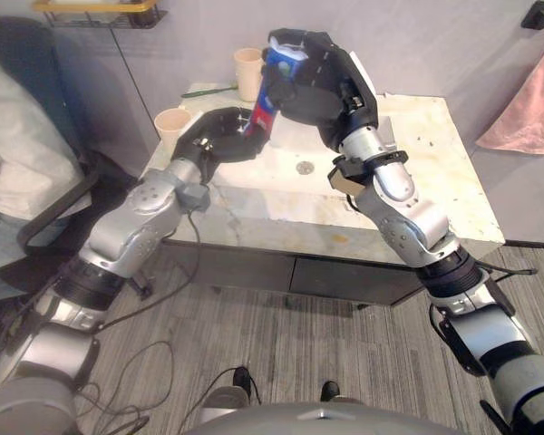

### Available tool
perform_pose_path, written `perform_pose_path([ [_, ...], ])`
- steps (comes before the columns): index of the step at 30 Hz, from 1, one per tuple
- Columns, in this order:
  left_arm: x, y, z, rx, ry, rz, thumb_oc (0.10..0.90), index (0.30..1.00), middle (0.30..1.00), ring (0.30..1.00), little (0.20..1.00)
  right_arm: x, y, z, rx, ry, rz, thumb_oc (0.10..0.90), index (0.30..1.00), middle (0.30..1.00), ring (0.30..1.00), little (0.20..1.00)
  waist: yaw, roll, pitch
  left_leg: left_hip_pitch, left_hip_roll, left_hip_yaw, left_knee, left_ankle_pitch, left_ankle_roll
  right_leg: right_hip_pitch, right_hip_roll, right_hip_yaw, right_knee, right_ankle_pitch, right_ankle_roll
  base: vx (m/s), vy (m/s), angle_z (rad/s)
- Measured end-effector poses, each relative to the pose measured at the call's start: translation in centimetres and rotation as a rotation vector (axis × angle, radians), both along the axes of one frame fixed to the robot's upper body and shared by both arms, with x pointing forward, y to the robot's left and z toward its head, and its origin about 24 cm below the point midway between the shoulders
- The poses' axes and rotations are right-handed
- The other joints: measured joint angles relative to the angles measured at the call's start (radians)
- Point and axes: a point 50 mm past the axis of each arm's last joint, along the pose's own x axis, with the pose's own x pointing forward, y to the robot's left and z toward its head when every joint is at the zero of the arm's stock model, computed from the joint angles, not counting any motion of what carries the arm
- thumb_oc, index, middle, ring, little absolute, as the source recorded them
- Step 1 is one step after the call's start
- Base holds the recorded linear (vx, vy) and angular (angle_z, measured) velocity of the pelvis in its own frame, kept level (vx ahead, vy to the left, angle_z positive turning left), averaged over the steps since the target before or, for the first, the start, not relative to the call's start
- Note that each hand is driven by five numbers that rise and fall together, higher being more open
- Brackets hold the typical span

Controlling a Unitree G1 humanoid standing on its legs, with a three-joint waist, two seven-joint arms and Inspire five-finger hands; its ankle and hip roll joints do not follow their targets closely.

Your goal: Organize the bathroom.

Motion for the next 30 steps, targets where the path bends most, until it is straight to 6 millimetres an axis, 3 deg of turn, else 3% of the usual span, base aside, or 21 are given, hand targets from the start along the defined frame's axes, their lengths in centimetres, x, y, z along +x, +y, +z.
perform_pose_path([
  [5, 0.0, -0.1, -0.1, 0.003, 0.008, -0.005, 0.400, 0.300, 0.300, 0.300, 0.300, 0.1, -0.1, -0.1, -0.004, 0.005, -0.005, 0.400, 0.300, 0.300, 0.300, 0.300, -0.005, 0.000, 0.000, 0.000, 0.000, 0.000, 0.000, 0.000, 0.000, 0.000, 0.000, 0.000, 0.000, 0.000, 0.000, 0.00, 0.000, 0.00],
  [7, 0.0, -0.1, -0.1, 0.002, 0.008, -0.005, 0.456, 0.385, 0.385, 0.385, 0.385, 0.1, -0.1, 0.0, -0.018, -0.006, -0.012, 0.400, 0.300, 0.300, 0.300, 0.300, -0.006, 0.000, 0.000, 0.000, 0.000, 0.000, 0.000, 0.000, 0.000, 0.000, 0.000, 0.000, 0.000, 0.000, 0.000, 0.00, 0.000, 0.00],
  [8, 0.0, -0.1, -0.1, 0.002, 0.009, -0.005, 0.571, 0.556, 0.556, 0.556, 0.556, 0.1, -0.1, 0.0, -0.018, -0.006, -0.012, 0.400, 0.300, 0.300, 0.300, 0.300, -0.006, 0.000, 0.000, 0.000, 0.000, 0.000, 0.000, 0.000, 0.000, 0.000, 0.000, 0.000, 0.000, 0.000, 0.000, 0.00, 0.000, 0.00],
  [9, 0.0, -0.1, -0.1, 0.001, 0.009, -0.006, 0.587, 0.580, 0.580, 0.580, 0.580, 0.1, -0.1, 0.0, -0.019, -0.007, -0.013, 0.400, 0.300, 0.300, 0.300, 0.300, -0.006, 0.000, 0.000, 0.000, 0.000, 0.000, 0.000, 0.000, 0.000, 0.000, 0.000, 0.000, 0.000, 0.000, 0.000, 0.00, 0.000, 0.00],
  [12, 0.0, -0.2, -0.1, 0.000, 0.009, -0.006, 0.800, 0.900, 0.900, 0.900, 0.900, 0.1, -0.1, 0.0, -0.030, -0.017, -0.021, 0.400, 0.300, 0.300, 0.300, 0.300, -0.003, 0.000, 0.000, 0.000, 0.000, 0.000, 0.000, 0.000, 0.000, 0.000, 0.000, 0.000, 0.000, 0.000, 0.000, 0.00, 0.000, 0.00],
  [17, 0.1, 0.4, 0.4, -0.015, -0.011, 0.023, 0.800, 0.900, 0.900, 0.900, 0.900, 0.2, -0.8, 0.2, -0.081, -0.044, -0.061, 0.400, 0.300, 0.300, 0.300, 0.300, 0.003, 0.000, 0.000, -0.006, 0.000, -0.008, 0.000, 0.001, 0.000, 0.000, 0.001, -0.001, -0.001, -0.001, -0.001, -0.04, -0.058, 0.06],
  [22, 0.3, 0.0, 1.5, -0.025, -0.041, 0.005, 0.800, 0.900, 0.900, 0.900, 0.900, 0.9, -3.3, 0.9, -0.159, -0.070, -0.160, 0.400, 0.300, 0.300, 0.300, 0.300, -0.004, 0.000, 0.000, -0.037, -0.008, -0.102, 0.001, 0.026, 0.003, 0.022, 0.005, -0.005, 0.000, -0.030, -0.004, -0.06, -0.123, 0.54],
  [25, 0.3, 0.0, 2.0, -0.022, -0.056, -0.004, 0.800, 0.900, 0.900, 0.900, 0.900, 1.6, -4.8, 0.6, -0.177, -0.046, -0.220, 0.400, 0.300, 0.300, 0.300, 0.300, 0.006, 0.000, 0.000, -0.044, -0.004, -0.152, 0.001, 0.038, -0.001, 0.043, 0.016, -0.045, -0.004, -0.045, -0.005, -0.05, -0.098, 0.48],
  [30, 0.3, 0.9, 2.5, -0.001, -0.071, 0.012, 0.800, 0.900, 0.900, 0.900, 0.900, 1.9, -5.0, 0.9, -0.176, -0.047, -0.233, 0.400, 0.300, 0.300, 0.300, 0.300, 0.034, 0.001, 0.000, -0.049, 0.003, -0.176, 0.000, 0.045, -0.010, 0.053, 0.028, -0.059, -0.006, -0.057, -0.008, -0.03, -0.049, 0.17],
])
